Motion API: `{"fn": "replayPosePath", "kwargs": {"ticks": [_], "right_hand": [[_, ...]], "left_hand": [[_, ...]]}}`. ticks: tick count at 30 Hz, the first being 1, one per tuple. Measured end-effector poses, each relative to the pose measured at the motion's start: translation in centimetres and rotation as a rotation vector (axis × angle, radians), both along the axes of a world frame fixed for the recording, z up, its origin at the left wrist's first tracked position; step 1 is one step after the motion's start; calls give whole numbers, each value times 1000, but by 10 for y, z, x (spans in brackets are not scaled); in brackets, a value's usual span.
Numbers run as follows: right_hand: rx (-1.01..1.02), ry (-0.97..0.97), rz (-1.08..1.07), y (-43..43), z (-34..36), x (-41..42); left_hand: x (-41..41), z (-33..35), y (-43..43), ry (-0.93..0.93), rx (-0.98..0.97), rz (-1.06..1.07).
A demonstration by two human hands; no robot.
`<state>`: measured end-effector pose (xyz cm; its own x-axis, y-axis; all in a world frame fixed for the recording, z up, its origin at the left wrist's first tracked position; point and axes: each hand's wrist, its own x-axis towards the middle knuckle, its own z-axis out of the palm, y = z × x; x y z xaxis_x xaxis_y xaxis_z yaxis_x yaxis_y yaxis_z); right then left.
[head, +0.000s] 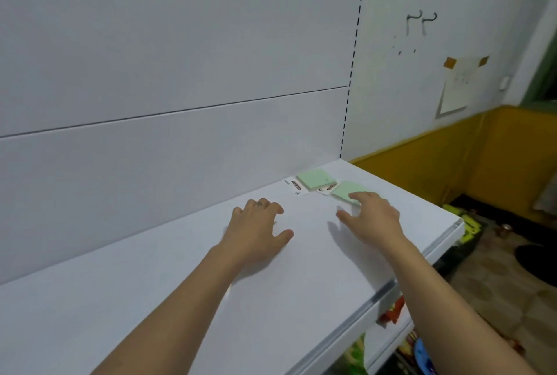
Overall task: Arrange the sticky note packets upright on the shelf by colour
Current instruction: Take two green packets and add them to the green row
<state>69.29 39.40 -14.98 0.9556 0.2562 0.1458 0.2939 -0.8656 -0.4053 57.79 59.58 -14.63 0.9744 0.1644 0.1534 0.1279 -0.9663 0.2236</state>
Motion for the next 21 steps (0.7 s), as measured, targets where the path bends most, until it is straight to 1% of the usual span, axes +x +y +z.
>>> {"fn": "replayPosePath", "kwargs": {"ticks": [4,6,10,14,21], "right_hand": [[-17,13,-30,-11,-11,20],[-28,-10,-46,-13,-16,27],[14,-68,-53,-11,-26,36],[-73,-109,-15,-6,-33,41],[-129,-52,38,-4,-38,47]], "left_hand": [[31,-3,-16,18,11,-15],[47,-4,-22,24,16,-25],[77,-3,-30,24,26,-38],[103,-8,-34,10,25,-32],[146,-17,-42,-14,36,-51]]}}
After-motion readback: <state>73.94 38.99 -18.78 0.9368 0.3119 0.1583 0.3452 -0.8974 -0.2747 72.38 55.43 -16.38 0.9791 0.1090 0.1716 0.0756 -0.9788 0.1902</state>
